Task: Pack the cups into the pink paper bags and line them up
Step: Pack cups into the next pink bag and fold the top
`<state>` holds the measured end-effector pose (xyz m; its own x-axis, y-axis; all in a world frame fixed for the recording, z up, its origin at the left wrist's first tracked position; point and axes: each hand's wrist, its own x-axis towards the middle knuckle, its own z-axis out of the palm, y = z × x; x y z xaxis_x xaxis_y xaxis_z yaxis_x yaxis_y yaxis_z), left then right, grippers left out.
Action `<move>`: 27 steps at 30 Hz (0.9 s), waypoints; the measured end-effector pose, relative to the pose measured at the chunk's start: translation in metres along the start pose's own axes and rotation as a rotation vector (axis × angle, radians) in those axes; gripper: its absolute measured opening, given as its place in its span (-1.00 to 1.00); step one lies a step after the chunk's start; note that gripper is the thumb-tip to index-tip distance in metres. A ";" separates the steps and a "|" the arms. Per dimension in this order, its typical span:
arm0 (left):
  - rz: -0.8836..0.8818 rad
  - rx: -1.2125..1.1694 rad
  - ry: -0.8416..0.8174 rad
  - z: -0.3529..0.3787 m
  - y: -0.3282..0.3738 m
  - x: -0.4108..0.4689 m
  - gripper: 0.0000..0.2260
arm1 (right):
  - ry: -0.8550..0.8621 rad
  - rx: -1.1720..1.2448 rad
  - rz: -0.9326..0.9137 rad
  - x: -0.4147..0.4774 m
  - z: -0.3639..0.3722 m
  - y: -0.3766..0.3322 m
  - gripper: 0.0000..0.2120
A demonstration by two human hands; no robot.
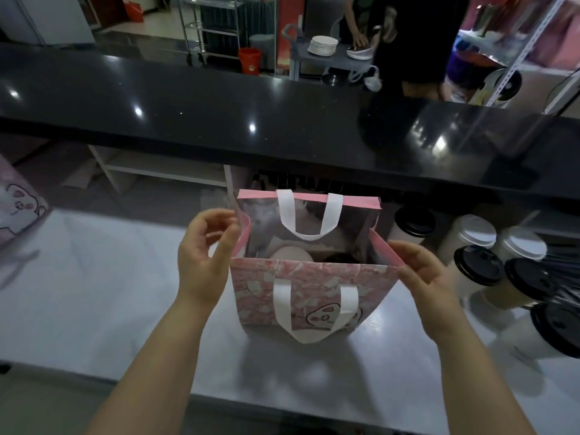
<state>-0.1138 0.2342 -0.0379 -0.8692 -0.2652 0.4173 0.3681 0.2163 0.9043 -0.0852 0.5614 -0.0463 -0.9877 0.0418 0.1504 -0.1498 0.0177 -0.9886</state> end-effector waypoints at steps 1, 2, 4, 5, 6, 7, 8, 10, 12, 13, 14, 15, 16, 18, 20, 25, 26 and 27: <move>-0.029 -0.041 -0.020 -0.003 -0.005 -0.008 -0.66 | -0.032 0.024 0.018 0.001 0.000 0.002 -0.63; -0.059 -0.080 -0.045 -0.006 -0.009 -0.015 -0.61 | -0.057 0.044 0.037 0.002 0.000 0.004 -0.60; -0.125 -0.115 -0.097 -0.009 -0.013 -0.028 -0.57 | -0.064 0.077 0.067 0.004 0.005 0.007 -0.60; -0.162 -0.104 -0.119 -0.009 -0.013 -0.033 -0.58 | -0.053 0.088 0.071 0.006 0.009 0.007 -0.63; -0.191 -0.069 -0.136 -0.007 -0.012 -0.036 -0.61 | -0.043 0.091 0.070 0.007 0.013 0.008 -0.67; -0.210 -0.025 -0.149 -0.004 -0.011 -0.038 -0.64 | -0.039 0.086 0.069 0.008 0.016 0.009 -0.71; -0.227 0.008 -0.155 0.000 -0.010 -0.039 -0.67 | -0.045 0.078 0.072 0.010 0.019 0.011 -0.75; -0.284 0.005 -0.140 0.007 -0.010 -0.038 -0.66 | -0.067 0.080 0.093 0.011 0.024 0.016 -0.79; -0.337 -0.047 -0.098 0.012 -0.010 -0.038 -0.70 | -0.027 0.118 0.112 0.011 0.028 0.021 -0.84; -0.354 -0.075 -0.080 0.014 -0.009 -0.039 -0.73 | 0.015 0.136 0.114 0.011 0.029 0.022 -0.86; -0.370 -0.106 -0.068 0.016 -0.008 -0.041 -0.76 | 0.054 0.148 0.114 0.011 0.031 0.024 -0.86; -0.385 -0.135 -0.058 0.018 -0.007 -0.044 -0.80 | 0.081 0.152 0.111 0.010 0.032 0.025 -0.86; -0.395 -0.153 -0.052 0.019 -0.005 -0.046 -0.84 | 0.101 0.151 0.103 0.010 0.032 0.026 -0.85; -0.408 -0.170 -0.048 0.020 -0.003 -0.050 -0.88 | 0.127 0.159 0.065 0.008 0.032 0.027 -0.84; -0.393 -0.200 -0.034 0.020 -0.003 -0.052 -0.88 | 0.119 0.173 0.009 0.008 0.028 0.027 -0.87; -0.234 -0.020 0.007 0.019 -0.005 -0.051 -0.86 | 0.020 0.062 -0.036 0.021 0.013 0.029 -0.97; -0.219 0.027 -0.007 0.018 -0.006 -0.048 -0.87 | 0.005 0.014 -0.034 0.028 0.009 0.028 -0.97; -0.218 0.057 -0.034 0.017 -0.007 -0.043 -0.88 | -0.019 -0.015 -0.014 0.036 0.006 0.026 -0.95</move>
<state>-0.0849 0.2606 -0.0635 -0.9372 -0.2800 0.2080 0.1514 0.2105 0.9658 -0.1250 0.5576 -0.0669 -0.9861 0.0229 0.1643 -0.1635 0.0330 -0.9860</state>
